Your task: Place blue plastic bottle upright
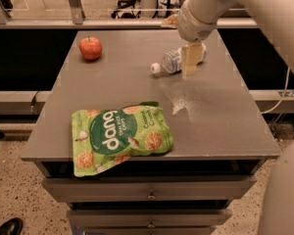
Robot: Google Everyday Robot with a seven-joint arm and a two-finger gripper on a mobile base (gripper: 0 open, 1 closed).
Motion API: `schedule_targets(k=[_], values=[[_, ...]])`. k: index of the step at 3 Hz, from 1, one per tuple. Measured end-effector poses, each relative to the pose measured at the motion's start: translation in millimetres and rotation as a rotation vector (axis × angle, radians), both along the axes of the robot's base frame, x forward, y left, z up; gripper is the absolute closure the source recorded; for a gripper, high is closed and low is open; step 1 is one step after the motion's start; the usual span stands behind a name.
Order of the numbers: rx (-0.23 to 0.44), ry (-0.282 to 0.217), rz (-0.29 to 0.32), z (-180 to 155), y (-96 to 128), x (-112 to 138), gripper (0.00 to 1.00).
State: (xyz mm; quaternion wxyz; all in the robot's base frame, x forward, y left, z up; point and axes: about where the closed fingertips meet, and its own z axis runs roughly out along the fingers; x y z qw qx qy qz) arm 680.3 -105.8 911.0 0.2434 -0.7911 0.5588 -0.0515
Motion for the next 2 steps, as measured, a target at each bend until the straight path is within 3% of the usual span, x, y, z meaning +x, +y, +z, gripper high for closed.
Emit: schedule_targets(k=[2], values=[[-0.054,0.044,-0.024,-32.2,18.1,42.7,0.0]])
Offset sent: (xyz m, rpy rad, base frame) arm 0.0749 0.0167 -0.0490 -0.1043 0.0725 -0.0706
